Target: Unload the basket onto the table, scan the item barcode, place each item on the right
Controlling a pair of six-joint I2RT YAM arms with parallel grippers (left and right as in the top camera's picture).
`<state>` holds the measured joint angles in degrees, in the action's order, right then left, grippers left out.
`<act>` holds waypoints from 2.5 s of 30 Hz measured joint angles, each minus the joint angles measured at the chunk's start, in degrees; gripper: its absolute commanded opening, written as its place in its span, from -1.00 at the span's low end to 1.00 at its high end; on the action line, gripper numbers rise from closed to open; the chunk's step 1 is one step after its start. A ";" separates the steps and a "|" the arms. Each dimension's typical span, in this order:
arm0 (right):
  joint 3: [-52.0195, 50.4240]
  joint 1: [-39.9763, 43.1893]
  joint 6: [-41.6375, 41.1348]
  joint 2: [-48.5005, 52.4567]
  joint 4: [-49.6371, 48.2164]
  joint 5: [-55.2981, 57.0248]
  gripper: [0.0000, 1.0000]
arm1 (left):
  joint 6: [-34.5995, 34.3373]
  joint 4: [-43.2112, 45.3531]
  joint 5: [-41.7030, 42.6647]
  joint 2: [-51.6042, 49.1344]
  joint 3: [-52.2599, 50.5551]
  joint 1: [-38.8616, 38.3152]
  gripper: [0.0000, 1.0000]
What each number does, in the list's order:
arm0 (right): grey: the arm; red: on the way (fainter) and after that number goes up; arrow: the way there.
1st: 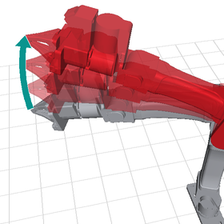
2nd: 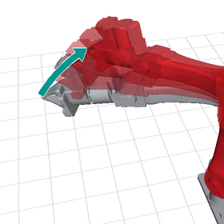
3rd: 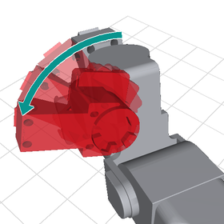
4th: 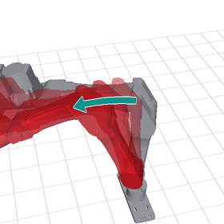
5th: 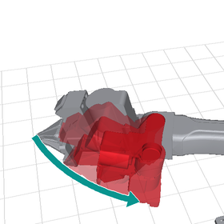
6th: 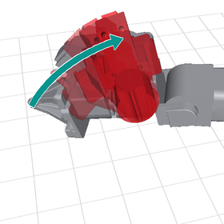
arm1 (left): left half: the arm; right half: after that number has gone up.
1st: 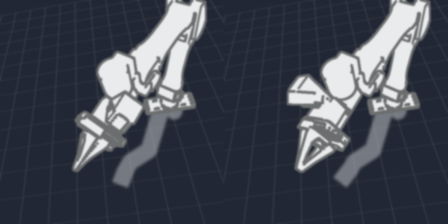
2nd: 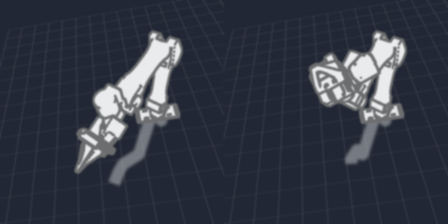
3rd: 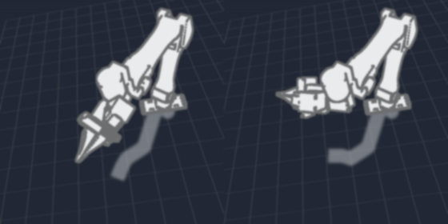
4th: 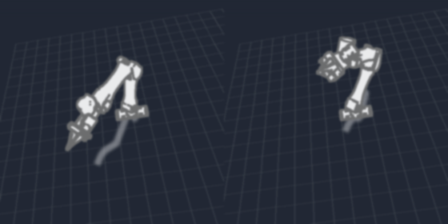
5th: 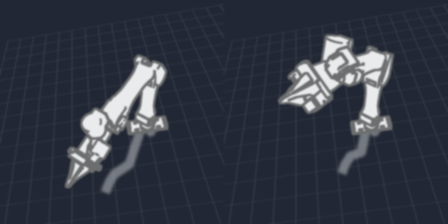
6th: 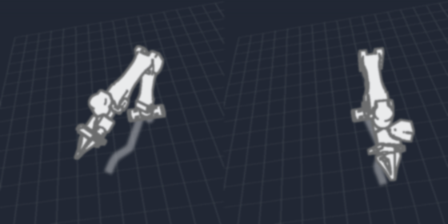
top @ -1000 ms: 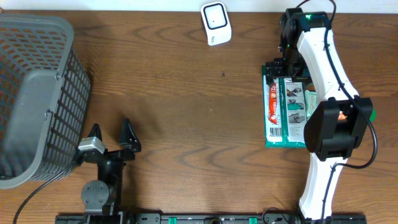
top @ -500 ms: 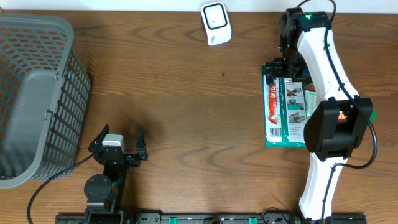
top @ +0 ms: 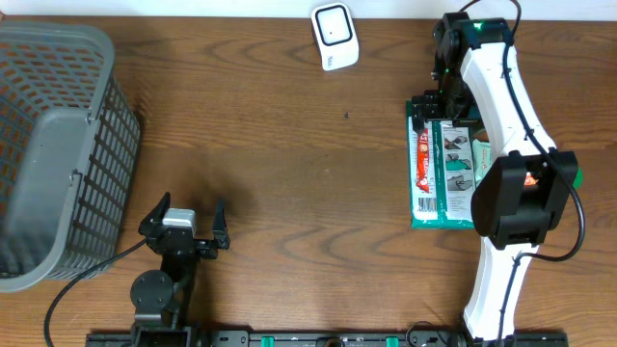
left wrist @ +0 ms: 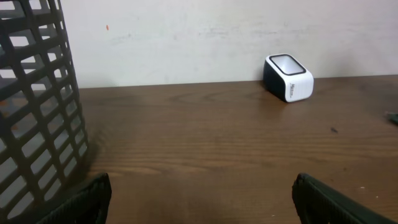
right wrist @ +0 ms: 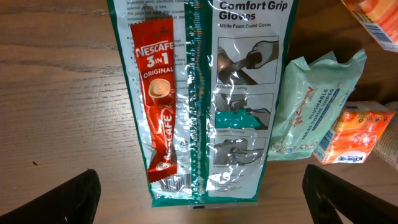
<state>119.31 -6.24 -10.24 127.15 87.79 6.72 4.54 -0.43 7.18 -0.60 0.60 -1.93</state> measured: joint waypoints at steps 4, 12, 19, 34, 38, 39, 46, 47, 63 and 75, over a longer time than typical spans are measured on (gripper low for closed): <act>0.00 0.00 0.00 0.00 0.00 0.00 0.98 | 0.00 0.00 0.00 0.00 0.00 0.00 0.86; 0.00 0.00 -0.02 0.00 0.00 -0.02 0.98 | 0.00 0.00 0.02 0.00 0.00 0.00 0.86; 0.00 0.00 0.00 0.00 0.00 0.00 0.98 | 0.00 -0.02 0.02 0.00 0.00 0.00 0.86; -0.17 -5.79 -0.02 -9.92 -1.60 0.39 0.99 | 0.02 -0.02 0.02 0.00 0.02 0.00 0.86; -0.11 -12.35 1.07 -21.33 -2.47 0.83 0.99 | 0.00 -0.04 0.07 0.00 0.02 0.00 0.86; -0.07 -14.01 2.23 -24.85 -2.89 1.57 0.99 | 0.02 -0.04 0.07 0.00 0.02 0.00 0.86; 0.35 -16.52 6.69 -40.83 -3.19 8.98 0.98 | 0.02 -0.07 0.20 0.00 0.07 0.00 0.86; 0.35 -16.50 6.95 -42.27 -3.15 9.60 0.99 | 0.02 -0.07 0.20 0.00 0.07 0.00 0.87; -27.45 -6.01 7.96 -76.63 -25.86 4.81 0.98 | 0.02 -0.24 0.28 0.00 0.13 0.00 0.87; -78.75 3.10 7.96 -110.73 -59.58 -1.07 0.99 | 0.02 -0.42 0.46 0.00 0.24 0.00 0.87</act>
<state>40.56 -3.14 -2.28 16.43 28.21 5.65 4.56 -0.84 7.64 -0.60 0.84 -1.93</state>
